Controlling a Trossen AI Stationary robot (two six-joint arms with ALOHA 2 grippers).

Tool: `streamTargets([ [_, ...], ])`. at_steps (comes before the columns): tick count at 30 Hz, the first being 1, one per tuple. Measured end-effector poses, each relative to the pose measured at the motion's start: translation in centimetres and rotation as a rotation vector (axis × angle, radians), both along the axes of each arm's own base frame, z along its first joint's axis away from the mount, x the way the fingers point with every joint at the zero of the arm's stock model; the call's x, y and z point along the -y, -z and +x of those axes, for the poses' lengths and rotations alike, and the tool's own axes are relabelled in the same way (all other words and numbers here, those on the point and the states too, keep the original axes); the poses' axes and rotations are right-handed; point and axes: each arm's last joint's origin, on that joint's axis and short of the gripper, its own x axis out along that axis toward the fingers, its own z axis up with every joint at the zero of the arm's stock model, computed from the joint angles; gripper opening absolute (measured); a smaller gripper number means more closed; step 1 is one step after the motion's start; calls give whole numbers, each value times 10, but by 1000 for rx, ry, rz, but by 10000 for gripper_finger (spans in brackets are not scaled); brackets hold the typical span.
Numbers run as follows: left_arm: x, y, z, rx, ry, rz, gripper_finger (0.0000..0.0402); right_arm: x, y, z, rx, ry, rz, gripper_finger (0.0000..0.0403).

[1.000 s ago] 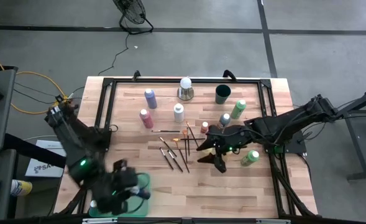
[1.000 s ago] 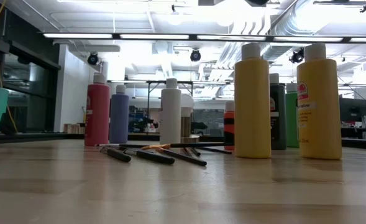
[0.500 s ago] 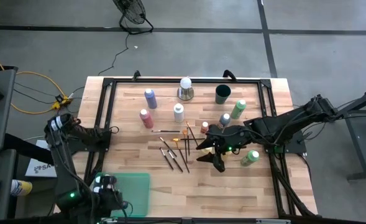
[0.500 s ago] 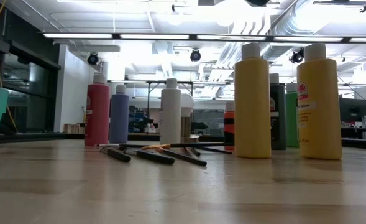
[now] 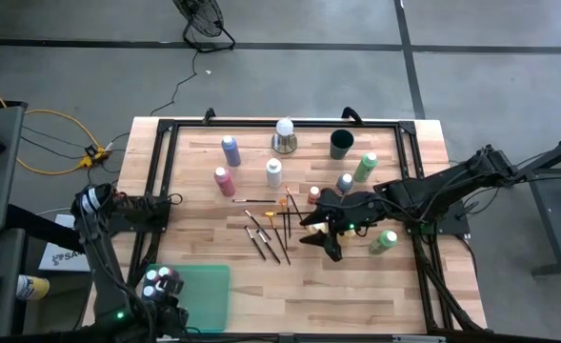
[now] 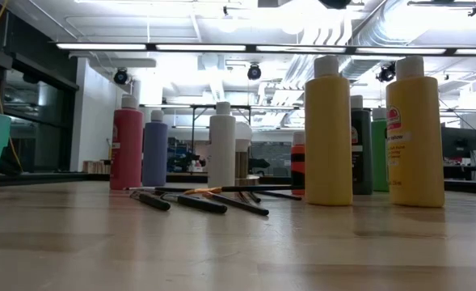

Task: Pick & Place Paint Supplies
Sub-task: Put the blue paint bottle into the green bin

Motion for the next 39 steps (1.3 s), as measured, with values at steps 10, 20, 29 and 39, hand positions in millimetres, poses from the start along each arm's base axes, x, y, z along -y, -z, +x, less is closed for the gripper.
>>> streamTargets([
  [10,12,23,-29,-9,41,-4,113,0,0,0,1,10,20,235],
  [20,14,38,-40,-22,21,5,113,1,0,1,3,39,18,235],
  [29,10,51,-43,-40,36,24,113,1,0,1,3,65,27,235],
  [39,9,53,-44,-49,42,32,113,1,0,1,3,74,31,235],
])
